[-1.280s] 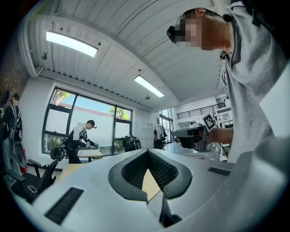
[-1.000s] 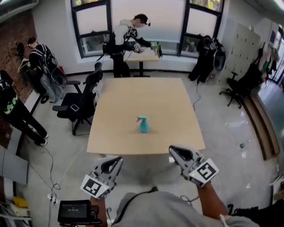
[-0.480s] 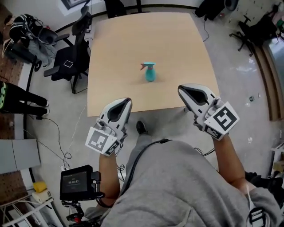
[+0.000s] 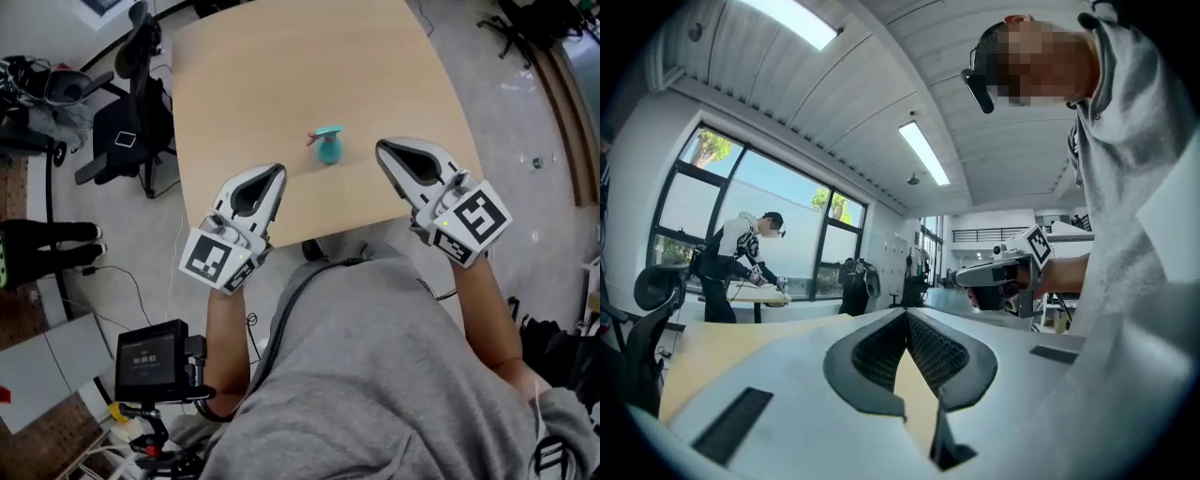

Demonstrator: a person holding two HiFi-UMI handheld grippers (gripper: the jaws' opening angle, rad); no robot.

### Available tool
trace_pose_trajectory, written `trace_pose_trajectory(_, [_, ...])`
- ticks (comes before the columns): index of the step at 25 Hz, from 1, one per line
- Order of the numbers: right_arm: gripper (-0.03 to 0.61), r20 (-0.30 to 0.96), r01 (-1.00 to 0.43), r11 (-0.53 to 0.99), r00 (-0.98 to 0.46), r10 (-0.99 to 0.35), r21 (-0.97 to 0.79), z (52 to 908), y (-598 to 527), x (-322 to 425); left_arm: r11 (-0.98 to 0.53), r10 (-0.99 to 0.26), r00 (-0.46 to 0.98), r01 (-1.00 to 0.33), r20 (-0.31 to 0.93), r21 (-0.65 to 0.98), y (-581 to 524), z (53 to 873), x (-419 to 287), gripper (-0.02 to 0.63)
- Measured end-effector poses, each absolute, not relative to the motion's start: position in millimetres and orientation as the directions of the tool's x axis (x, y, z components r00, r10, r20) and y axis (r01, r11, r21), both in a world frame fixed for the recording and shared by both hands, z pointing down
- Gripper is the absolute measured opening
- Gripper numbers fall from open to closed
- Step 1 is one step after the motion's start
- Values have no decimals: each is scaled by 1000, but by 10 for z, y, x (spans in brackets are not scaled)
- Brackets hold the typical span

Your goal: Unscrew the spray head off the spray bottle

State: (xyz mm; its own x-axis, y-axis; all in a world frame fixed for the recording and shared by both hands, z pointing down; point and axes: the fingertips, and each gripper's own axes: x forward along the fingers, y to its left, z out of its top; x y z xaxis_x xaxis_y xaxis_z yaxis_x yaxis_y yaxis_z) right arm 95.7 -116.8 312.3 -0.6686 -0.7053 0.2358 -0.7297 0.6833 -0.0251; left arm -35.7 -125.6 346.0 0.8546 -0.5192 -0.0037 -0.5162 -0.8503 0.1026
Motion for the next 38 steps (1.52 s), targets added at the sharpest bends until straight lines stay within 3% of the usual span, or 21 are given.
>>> trace_pose_trajectory(6, [6,304,-705,701,-695,-652,-109,3206,-1318,1198,-852,-502,861,-508,80,125,-1526,3478,-39,3])
trace_pose_trajectory(10, [6,323,-695,715,-695,-642,-76,3191,-1550,1229,-823,-549,834,-550,53,141,-1711,3566,-63,3])
trace_pose_trajectory(17, [6,415,-652,747,-721,-555,-134,3262,-1536,1161,-781,-571,810,-586,134,215,-1674,3789,-119,3])
trace_pose_trajectory(25, [6,431,-645,755,-719,-546,-119,3605,-1793,1004,-743,-606,780,-625,155,239,-1864,4287,-367,5])
trace_pose_trajectory(30, [6,460,-633,754,-730,-505,-176,3911,-1790,889,-755,-566,798,-603,208,257,-1837,4583,-403,3])
trace_pose_trajectory(38, [6,436,-661,733,-713,-549,-160,3965,-2066,927,-760,-561,796,-604,225,242,-2068,4932,-442,5])
